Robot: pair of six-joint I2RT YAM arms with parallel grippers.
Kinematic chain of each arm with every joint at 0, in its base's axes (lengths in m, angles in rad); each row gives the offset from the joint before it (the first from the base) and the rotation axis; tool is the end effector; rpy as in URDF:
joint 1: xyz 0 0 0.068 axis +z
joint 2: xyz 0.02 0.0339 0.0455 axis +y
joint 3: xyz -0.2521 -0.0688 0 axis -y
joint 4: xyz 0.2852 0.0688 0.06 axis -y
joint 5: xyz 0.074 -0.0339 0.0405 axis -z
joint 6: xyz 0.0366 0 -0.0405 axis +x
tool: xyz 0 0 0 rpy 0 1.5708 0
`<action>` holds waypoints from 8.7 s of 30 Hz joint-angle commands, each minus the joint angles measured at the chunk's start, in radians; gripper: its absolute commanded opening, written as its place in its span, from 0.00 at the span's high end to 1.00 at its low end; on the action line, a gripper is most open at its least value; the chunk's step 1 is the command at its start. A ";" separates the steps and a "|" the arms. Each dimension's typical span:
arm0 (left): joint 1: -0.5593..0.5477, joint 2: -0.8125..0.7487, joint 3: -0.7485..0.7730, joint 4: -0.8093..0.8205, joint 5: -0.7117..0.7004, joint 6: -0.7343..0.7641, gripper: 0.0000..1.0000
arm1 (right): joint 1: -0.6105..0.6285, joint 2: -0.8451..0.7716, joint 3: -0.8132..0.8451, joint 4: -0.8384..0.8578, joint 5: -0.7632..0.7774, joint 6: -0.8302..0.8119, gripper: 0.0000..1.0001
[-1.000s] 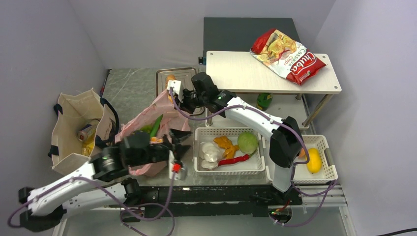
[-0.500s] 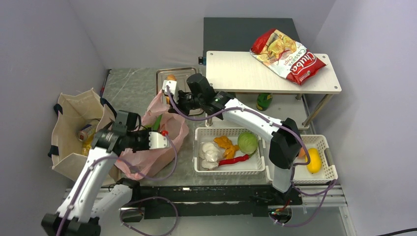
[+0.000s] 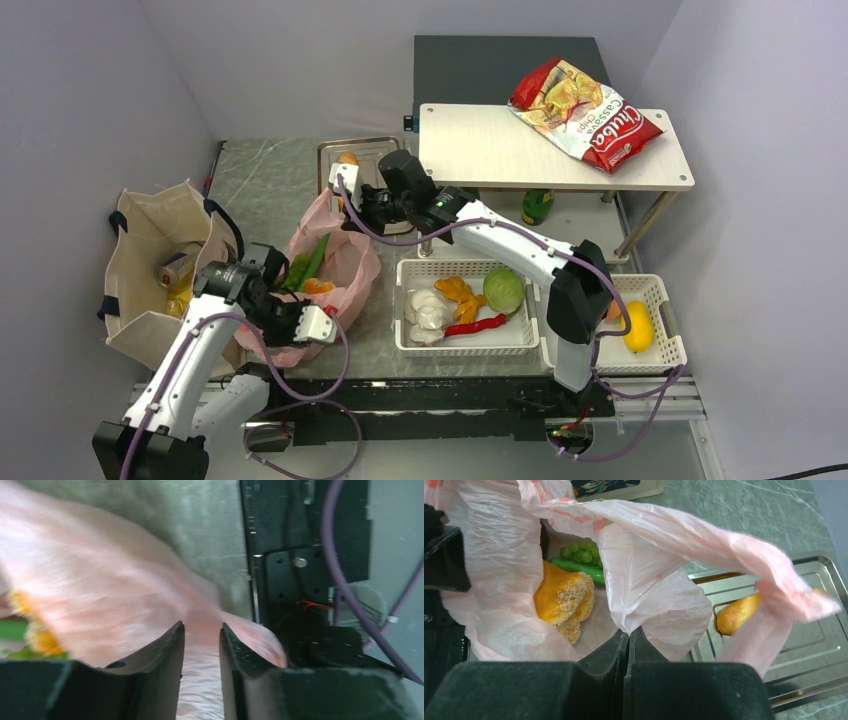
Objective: Untie the knot of the grocery bags and take out the mixed food
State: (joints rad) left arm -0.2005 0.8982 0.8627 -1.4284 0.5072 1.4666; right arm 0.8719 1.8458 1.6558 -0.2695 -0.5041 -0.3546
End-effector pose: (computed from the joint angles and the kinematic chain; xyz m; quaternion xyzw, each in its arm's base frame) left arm 0.1546 -0.0496 0.2551 0.7246 0.6399 -0.1714 0.1899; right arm 0.2920 0.3749 0.3142 -0.5811 0.5971 0.3355 0.4396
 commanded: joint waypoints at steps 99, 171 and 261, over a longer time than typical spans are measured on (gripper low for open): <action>0.107 0.008 0.136 0.287 0.140 -0.301 0.25 | 0.035 -0.088 -0.147 -0.057 -0.037 -0.109 1.00; 0.199 0.259 0.673 0.794 -0.251 -1.218 1.00 | 0.047 -0.213 -0.382 0.103 0.008 -0.185 1.00; 0.576 0.275 0.554 0.027 0.028 -0.171 1.00 | -0.051 0.048 0.187 0.072 0.088 0.183 1.00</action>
State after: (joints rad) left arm 0.2527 1.0805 1.1553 -1.3529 0.4831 1.1023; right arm 0.8585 1.9034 1.7737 -0.2321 -0.4271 -0.2356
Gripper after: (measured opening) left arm 0.006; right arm 0.007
